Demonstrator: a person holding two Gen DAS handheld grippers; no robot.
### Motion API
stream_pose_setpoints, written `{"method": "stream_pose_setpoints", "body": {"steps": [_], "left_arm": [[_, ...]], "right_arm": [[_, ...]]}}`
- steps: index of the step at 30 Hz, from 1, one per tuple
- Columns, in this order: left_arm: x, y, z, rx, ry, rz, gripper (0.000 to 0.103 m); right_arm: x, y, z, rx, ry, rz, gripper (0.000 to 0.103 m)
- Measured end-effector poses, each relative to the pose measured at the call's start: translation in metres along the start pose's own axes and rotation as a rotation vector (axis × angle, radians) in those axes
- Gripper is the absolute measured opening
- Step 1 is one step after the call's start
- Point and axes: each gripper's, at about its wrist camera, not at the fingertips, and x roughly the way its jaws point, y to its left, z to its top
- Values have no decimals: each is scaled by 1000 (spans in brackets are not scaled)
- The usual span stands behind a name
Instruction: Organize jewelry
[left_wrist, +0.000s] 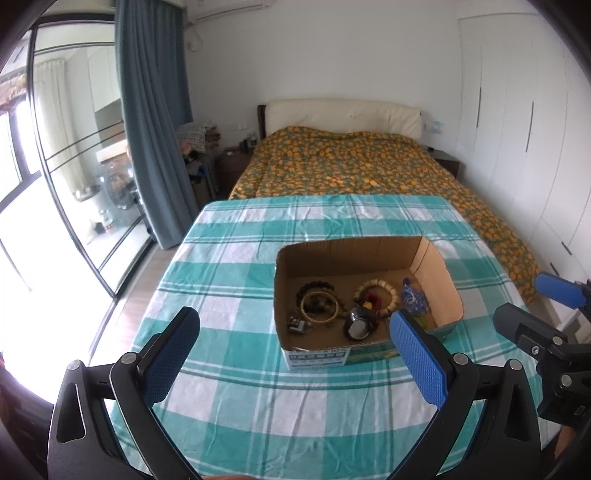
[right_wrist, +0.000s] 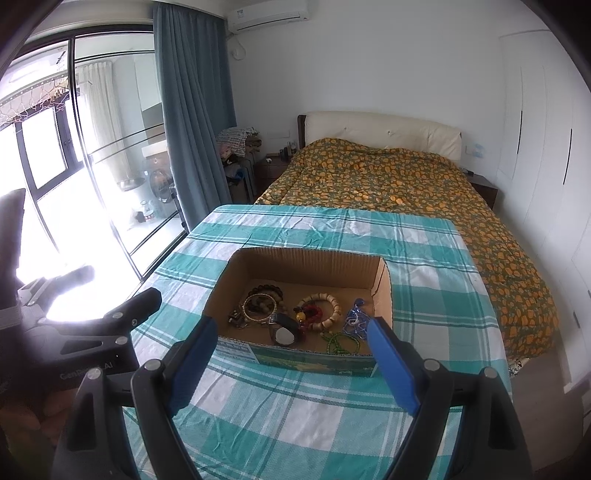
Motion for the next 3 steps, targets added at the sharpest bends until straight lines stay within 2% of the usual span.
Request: {"method": "stream_pose_setpoints", "body": {"steps": [3], "left_arm": [[1,1,-2,17,-5,12,103]], "right_arm": [[2,-2,-4,8,10,-3,85]]}}
